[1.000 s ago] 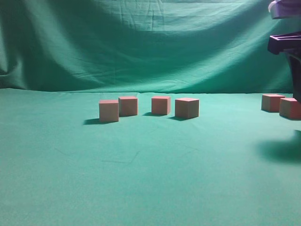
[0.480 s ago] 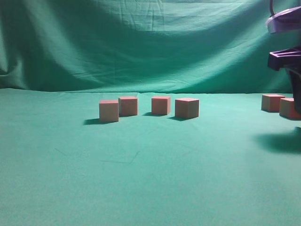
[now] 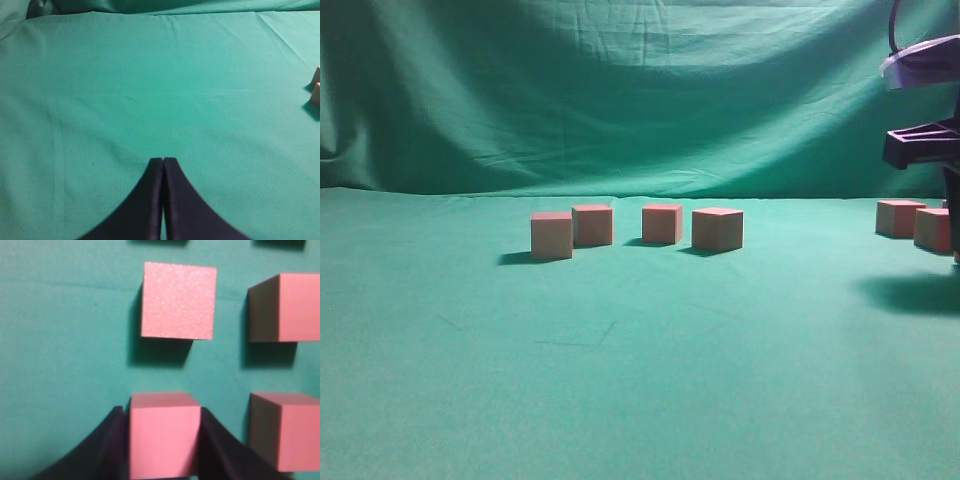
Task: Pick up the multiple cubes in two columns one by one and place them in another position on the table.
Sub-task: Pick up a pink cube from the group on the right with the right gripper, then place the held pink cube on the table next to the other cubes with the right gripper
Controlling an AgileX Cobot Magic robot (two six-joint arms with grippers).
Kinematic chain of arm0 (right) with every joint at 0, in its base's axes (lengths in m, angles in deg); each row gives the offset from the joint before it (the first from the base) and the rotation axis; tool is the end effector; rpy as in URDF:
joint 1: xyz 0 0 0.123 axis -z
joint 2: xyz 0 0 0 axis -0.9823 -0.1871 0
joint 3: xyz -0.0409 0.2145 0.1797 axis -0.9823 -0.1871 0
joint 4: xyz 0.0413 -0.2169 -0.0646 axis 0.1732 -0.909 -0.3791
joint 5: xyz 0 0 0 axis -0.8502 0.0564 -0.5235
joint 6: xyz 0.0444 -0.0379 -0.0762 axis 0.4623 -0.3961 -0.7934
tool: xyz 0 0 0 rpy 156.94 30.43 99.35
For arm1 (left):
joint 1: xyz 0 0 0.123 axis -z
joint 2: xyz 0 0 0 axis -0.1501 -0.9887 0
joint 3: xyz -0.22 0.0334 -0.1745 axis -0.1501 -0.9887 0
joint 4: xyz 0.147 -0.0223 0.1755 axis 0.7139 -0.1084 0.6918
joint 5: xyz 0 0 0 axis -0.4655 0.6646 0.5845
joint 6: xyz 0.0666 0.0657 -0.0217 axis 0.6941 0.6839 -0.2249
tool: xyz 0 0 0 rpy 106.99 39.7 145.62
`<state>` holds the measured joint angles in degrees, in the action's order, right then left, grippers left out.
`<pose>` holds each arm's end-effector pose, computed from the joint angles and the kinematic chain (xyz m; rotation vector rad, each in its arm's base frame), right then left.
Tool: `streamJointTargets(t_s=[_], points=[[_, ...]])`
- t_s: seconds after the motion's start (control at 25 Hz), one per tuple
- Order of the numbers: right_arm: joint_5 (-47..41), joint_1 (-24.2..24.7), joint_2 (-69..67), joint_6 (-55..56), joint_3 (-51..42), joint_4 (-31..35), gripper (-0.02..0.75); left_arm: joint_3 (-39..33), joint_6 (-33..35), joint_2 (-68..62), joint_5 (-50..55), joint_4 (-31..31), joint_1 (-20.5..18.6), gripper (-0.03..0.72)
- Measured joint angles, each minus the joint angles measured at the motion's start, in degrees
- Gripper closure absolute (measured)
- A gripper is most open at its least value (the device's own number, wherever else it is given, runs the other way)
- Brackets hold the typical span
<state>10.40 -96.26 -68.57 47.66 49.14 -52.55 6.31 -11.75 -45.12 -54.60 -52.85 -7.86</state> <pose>0.2944 0.0737 0.1674 -0.2208 2.7931 -0.1365 0.0379 0.0002 0.1761 0.0321 1.8326 0.0161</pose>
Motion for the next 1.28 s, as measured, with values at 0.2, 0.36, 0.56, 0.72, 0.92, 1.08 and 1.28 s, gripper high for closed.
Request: streamJointTargets(t_s=[0.2, 0.36, 0.56, 0.72, 0.92, 1.08, 1.28], points=[[-0.83, 0.0, 0.0, 0.0, 0.23, 0.0, 0.474, 0.0, 0.0, 0.0, 0.0, 0.0, 0.0, 0.688], [-3.81, -3.24, 2.91, 0.0, 0.23, 0.0, 0.474, 0.0, 0.0, 0.0, 0.0, 0.0, 0.0, 0.688], [-6.39, -14.65, 8.34, -2.21, 2.22, 0.23, 0.474, 0.0, 0.0, 0.0, 0.0, 0.0, 0.0, 0.688], [-11.14, -22.2, 7.42, -7.96, 8.32, 0.69, 0.474, 0.0, 0.0, 0.0, 0.0, 0.0, 0.0, 0.688], [-13.37, -27.71, 3.2, -13.46, 16.08, 2.92, 0.474, 0.0, 0.0, 0.0, 0.0, 0.0, 0.0, 0.688], [-15.02, -30.61, -1.89, -13.71, 21.77, 4.88, 0.474, 0.0, 0.0, 0.0, 0.0, 0.0, 0.0, 0.688], [-17.08, -32.97, -8.8, -13.71, 28.48, 6.01, 0.474, 0.0, 0.0, 0.0, 0.0, 0.0, 0.0, 0.688]])
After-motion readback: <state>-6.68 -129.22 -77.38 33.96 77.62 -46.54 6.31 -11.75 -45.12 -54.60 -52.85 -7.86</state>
